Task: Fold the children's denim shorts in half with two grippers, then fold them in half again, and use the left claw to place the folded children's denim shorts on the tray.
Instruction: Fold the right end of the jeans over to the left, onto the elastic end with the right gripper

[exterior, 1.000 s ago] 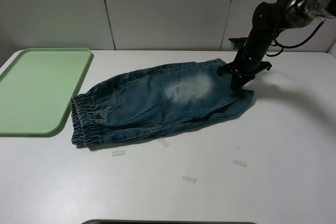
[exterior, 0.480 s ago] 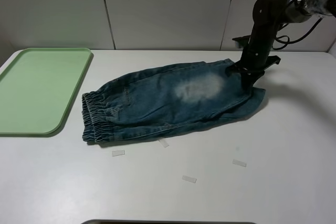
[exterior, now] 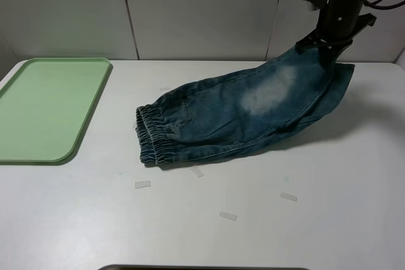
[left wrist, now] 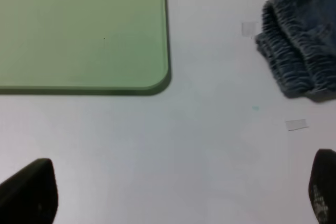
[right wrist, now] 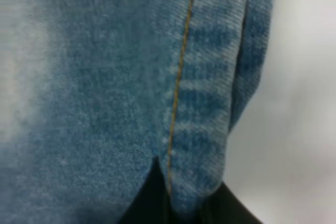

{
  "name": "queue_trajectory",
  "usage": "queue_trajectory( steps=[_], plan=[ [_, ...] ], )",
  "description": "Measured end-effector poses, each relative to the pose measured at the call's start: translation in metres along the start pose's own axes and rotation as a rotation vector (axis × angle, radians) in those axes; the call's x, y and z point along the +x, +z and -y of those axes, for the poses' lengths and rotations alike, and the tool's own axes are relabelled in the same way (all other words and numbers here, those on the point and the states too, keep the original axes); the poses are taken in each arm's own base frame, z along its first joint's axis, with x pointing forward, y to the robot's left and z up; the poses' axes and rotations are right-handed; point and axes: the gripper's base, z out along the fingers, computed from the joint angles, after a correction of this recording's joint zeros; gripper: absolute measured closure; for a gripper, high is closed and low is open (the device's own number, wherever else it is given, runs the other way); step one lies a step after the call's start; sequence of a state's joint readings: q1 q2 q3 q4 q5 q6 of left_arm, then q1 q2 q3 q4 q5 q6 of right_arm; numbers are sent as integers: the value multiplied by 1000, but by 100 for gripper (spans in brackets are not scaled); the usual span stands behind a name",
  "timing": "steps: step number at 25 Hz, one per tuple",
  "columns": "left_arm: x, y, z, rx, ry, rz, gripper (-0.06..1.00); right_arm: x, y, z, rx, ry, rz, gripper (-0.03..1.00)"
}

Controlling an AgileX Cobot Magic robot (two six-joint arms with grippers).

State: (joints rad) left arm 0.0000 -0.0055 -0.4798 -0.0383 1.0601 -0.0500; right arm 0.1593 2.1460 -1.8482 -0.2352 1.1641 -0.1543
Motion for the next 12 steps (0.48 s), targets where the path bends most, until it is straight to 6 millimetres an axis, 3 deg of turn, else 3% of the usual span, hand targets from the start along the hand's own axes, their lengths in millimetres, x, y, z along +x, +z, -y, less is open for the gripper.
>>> queue_trajectory(
  steps=[6,12],
  plan=[
    [0,0,0,0,0,0,-1,9,-44,15,98,1,50,96],
    [0,0,0,0,0,0,-1,15,-70,27,195,-2,87,96]
  ],
)
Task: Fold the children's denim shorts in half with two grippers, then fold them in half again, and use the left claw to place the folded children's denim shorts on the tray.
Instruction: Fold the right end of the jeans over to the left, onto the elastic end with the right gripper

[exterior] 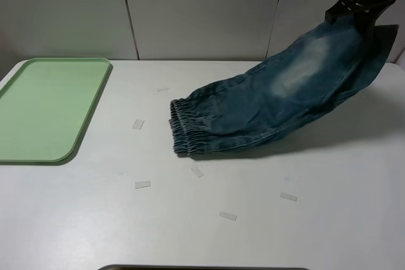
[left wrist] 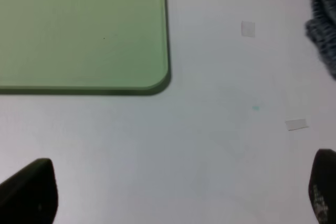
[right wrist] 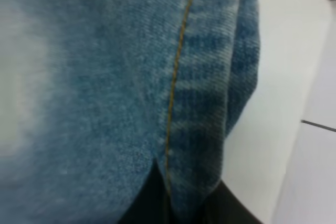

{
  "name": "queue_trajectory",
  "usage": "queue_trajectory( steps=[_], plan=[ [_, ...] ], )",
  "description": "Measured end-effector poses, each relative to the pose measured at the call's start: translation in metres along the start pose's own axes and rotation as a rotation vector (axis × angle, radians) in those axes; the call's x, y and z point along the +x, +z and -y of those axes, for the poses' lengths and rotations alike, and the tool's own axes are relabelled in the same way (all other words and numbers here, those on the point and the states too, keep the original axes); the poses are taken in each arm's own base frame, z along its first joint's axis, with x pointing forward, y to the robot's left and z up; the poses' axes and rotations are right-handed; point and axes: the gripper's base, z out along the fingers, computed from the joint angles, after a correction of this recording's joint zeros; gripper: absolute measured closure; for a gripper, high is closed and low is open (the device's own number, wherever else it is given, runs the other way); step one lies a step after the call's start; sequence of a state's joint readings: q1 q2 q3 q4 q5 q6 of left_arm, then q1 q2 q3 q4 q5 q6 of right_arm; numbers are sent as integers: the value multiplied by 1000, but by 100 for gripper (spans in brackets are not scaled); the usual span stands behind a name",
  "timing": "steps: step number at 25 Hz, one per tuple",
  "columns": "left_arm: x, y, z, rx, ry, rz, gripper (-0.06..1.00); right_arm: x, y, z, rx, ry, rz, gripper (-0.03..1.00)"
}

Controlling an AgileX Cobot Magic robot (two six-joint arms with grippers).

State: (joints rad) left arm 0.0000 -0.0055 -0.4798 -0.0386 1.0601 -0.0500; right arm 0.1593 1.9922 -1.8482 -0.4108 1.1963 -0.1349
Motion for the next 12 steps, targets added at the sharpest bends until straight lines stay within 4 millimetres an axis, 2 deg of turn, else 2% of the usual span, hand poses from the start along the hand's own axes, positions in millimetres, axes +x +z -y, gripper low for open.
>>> queue_trajectory(
  steps=[12],
  plan=[
    [0,0,0,0,0,0,-1,2,1,-15,-154,57,-9,96]
  ],
)
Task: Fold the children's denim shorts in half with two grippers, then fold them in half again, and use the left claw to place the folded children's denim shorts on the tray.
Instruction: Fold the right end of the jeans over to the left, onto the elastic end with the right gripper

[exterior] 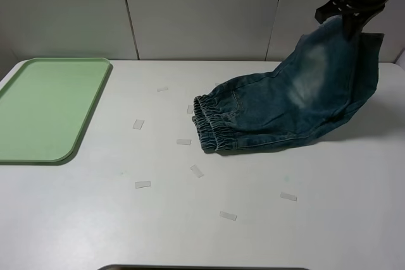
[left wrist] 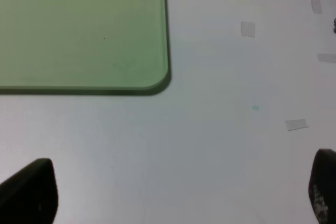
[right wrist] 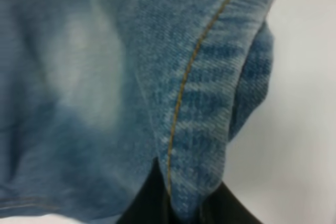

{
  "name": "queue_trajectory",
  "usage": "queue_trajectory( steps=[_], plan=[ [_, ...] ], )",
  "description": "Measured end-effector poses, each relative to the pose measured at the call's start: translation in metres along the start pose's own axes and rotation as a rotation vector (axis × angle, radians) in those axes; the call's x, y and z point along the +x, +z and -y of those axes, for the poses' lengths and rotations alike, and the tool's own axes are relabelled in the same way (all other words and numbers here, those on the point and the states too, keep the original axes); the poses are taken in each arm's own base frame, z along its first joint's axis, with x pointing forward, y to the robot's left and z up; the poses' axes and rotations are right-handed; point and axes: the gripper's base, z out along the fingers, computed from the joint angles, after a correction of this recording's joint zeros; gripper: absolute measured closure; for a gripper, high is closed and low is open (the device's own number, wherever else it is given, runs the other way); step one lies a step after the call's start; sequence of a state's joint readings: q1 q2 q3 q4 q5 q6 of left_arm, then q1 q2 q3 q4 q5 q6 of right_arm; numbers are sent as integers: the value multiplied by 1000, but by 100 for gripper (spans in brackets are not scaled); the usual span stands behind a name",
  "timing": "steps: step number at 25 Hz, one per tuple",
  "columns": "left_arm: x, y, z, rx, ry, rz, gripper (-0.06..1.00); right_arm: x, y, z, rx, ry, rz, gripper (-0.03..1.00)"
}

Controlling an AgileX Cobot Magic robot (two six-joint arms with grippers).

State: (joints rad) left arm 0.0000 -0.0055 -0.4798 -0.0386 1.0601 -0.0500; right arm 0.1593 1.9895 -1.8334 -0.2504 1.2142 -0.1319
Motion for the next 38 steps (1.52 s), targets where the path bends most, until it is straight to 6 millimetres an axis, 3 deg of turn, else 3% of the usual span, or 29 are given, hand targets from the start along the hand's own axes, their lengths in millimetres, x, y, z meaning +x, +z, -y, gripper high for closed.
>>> queue_trajectory(
  steps=[3,7,22,29,36,38],
  plan=[
    [0,0,0,0,0,0,-1,5,9,-13,-30,-22,-39,96],
    [0,0,0,0,0,0,-1,10,17,-49,-63,-107,-86,96],
    [0,0,0,0,0,0,-1,12,-11,-169,-114,-253,-43,96],
    [0,0,0,0,0,0,-1,21,5,-214,-153,-323,-104,96],
    [0,0,0,0,0,0,-1,29,7,-240,-164,-376,-121,95],
    [0,0,0,0,0,0,-1,31,6,-244,-171,-379,-121,82]
  ],
)
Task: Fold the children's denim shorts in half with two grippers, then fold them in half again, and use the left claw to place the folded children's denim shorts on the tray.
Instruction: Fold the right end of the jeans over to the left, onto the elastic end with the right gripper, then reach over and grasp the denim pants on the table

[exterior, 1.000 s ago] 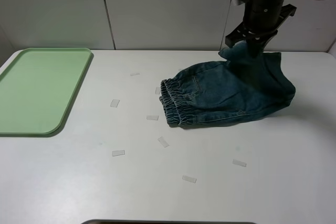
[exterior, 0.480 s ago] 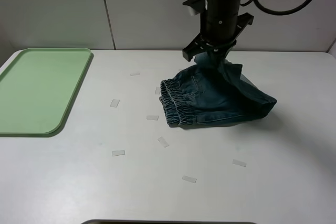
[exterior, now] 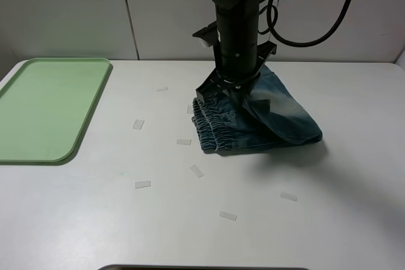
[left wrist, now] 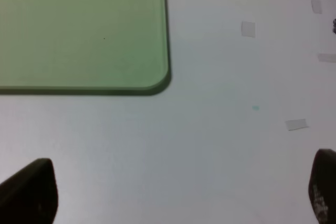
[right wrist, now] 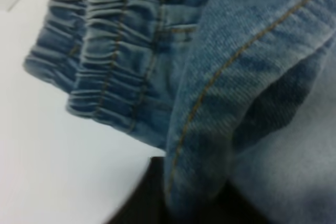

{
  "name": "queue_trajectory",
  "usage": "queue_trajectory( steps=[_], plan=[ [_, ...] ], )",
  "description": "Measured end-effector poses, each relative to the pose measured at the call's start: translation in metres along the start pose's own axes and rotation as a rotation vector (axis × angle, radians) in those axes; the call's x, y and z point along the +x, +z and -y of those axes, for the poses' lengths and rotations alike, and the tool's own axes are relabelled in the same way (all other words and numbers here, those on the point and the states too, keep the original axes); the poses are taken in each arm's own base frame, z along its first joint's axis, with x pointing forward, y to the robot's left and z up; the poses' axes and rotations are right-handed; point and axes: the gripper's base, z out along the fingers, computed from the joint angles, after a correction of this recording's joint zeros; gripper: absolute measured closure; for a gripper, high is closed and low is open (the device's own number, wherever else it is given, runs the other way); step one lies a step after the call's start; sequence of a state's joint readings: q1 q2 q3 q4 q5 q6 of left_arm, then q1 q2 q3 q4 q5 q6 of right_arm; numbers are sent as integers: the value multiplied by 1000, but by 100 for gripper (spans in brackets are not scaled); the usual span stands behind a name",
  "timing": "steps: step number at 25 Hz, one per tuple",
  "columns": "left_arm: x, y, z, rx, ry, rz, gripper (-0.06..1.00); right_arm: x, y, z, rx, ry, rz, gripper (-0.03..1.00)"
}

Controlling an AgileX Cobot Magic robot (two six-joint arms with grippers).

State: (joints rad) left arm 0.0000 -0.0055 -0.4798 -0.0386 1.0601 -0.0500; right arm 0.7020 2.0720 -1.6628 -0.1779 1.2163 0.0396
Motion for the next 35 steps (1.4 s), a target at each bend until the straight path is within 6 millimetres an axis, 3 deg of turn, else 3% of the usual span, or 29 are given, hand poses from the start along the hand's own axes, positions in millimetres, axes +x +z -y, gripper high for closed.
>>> queue_trajectory(
  steps=[2,3,6,13,16,23,29,35],
  plan=[
    [0,0,0,0,0,0,-1,0,-1,-6,-16,0,1,51],
    [0,0,0,0,0,0,-1,0,-1,-8,-20,-2,2,42],
    [0,0,0,0,0,0,-1,0,-2,-14,-49,4,1,31],
    [0,0,0,0,0,0,-1,0,-2,-14,-50,7,2,27],
    [0,0,0,0,0,0,-1,1,-12,-12,-50,10,25,27],
    [0,0,0,0,0,0,-1,18,-73,-3,-66,36,174,27],
    [0,0,0,0,0,0,-1,45,-129,3,-102,66,310,27],
    [0,0,0,0,0,0,-1,88,-146,6,-104,69,329,27]
  ],
)
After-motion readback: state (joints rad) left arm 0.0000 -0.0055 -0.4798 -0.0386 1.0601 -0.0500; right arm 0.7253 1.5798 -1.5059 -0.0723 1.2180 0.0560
